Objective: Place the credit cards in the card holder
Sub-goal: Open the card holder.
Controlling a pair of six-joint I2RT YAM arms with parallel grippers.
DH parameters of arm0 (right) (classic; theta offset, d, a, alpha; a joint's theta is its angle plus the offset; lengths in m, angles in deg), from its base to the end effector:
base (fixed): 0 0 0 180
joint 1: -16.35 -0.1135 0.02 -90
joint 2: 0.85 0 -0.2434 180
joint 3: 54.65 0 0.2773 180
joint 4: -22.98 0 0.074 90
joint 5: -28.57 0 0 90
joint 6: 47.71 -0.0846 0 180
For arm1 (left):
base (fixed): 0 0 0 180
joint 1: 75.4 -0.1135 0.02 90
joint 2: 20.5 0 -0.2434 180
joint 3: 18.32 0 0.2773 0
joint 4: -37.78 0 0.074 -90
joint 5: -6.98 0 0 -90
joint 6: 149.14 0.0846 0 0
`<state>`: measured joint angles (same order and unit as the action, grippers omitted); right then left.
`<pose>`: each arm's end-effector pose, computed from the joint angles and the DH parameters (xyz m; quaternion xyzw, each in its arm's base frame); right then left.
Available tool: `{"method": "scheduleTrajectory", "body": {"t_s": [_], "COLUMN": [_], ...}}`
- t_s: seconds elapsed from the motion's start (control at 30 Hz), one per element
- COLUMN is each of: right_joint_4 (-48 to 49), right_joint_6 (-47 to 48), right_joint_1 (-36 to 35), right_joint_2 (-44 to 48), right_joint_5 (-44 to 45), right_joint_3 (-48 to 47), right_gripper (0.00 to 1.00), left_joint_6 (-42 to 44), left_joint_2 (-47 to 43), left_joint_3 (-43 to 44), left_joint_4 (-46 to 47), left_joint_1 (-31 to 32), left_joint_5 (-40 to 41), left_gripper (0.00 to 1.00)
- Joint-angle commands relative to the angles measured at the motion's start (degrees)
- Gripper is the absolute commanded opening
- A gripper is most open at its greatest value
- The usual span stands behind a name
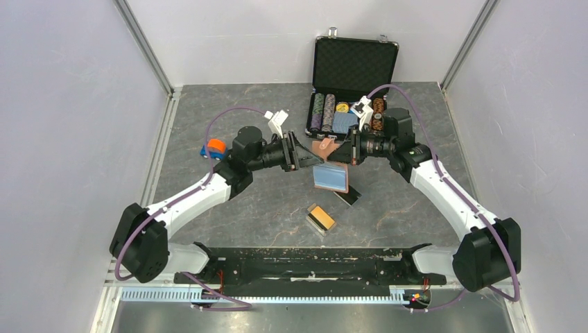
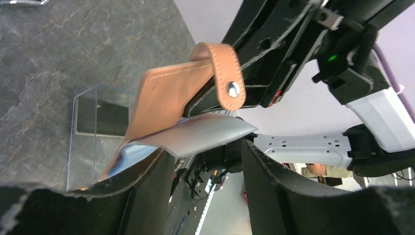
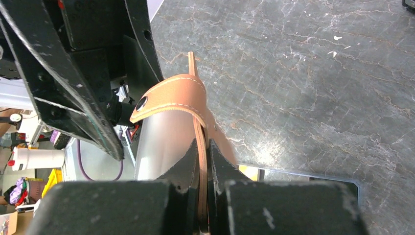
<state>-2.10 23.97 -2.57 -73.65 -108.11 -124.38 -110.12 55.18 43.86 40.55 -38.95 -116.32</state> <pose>0.3030 0.1689 0.2689 -0.2077 0.7866 0.4727 0.3386 0.2713 -0.2581 0.2577 0.0880 0.7550 -0.5818 0.2892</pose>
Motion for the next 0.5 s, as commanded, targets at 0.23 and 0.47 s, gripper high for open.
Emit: {"method": "scheduleTrajectory", "body": {"t_s": [0.23,0.47], "right_joint_4": [3.5,4.9], "right_joint_6": [-2.9,-4.9], "right_joint_1": [-0.2,-0.2], "right_joint_2": [1.6,1.5], "right_joint_5": [-2.0,-3.2], "right_joint_3": [0.7,1.0], "right_gripper": [0.0,0.0], "left_joint_6": [-3.8,1.1], "left_joint_2": [-0.5,0.6], "left_joint_3": [0.1,0.3], "left_joint_4": [11.7,12.8], "left_joint_1": [-0.7,-0.7], "left_joint_5": [-4.5,-7.7], "left_gripper": [0.62,0.51]}}
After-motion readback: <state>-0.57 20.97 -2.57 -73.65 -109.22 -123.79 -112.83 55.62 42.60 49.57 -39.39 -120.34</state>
